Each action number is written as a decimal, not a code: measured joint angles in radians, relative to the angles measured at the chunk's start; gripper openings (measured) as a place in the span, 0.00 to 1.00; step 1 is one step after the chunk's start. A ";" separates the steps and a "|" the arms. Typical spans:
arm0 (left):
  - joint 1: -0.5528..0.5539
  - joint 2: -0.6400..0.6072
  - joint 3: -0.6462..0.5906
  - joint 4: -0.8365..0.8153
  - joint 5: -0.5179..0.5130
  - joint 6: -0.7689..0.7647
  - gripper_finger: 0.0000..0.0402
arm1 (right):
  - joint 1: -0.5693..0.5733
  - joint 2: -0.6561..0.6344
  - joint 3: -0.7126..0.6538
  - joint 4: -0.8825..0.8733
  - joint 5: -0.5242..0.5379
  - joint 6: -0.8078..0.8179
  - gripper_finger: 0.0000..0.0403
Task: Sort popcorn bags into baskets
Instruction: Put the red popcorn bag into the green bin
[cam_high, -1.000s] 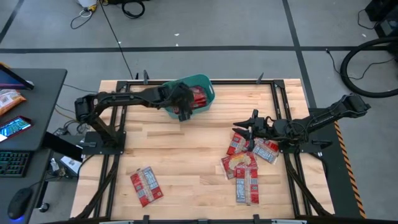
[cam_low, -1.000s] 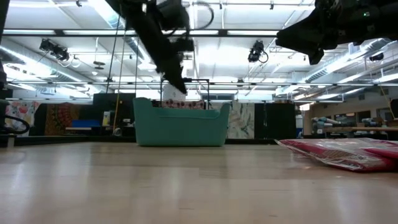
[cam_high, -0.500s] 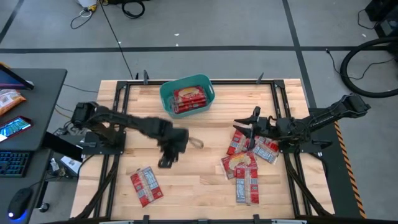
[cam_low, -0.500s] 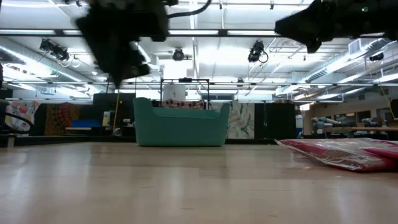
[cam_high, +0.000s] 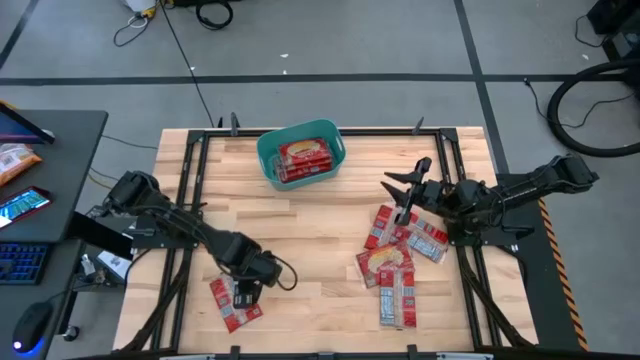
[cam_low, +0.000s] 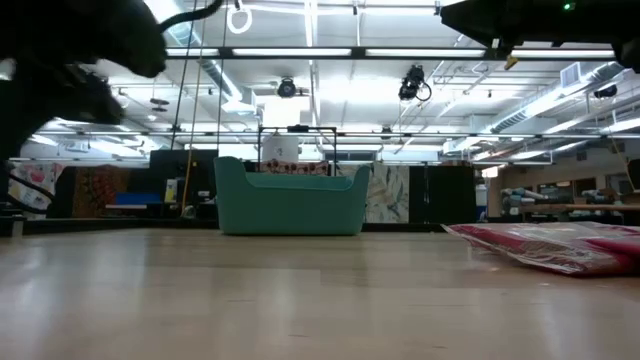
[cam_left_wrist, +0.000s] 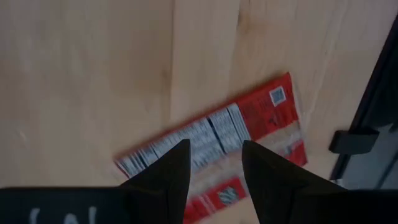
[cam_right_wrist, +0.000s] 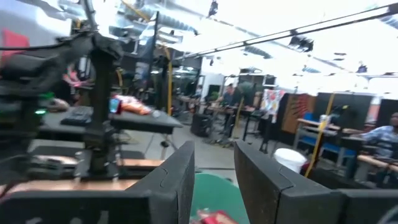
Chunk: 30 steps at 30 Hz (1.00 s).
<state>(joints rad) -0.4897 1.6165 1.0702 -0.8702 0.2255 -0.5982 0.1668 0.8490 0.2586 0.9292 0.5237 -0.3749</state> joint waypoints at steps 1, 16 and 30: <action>-0.013 0.000 0.000 -0.007 0.000 -0.047 0.37 | -0.011 0.000 0.000 0.006 -0.001 -0.004 0.29; -0.208 0.056 0.001 -0.040 -0.045 -0.381 0.37 | -0.137 0.000 0.000 0.042 -0.155 0.066 0.29; -0.203 0.212 0.007 -0.039 -0.356 -0.095 0.37 | -0.140 0.019 0.000 0.034 -0.160 0.121 0.29</action>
<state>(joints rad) -0.6923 1.8287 1.0771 -0.9095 -0.1304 -0.6933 0.0265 0.8680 0.2587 0.9631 0.3637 -0.2543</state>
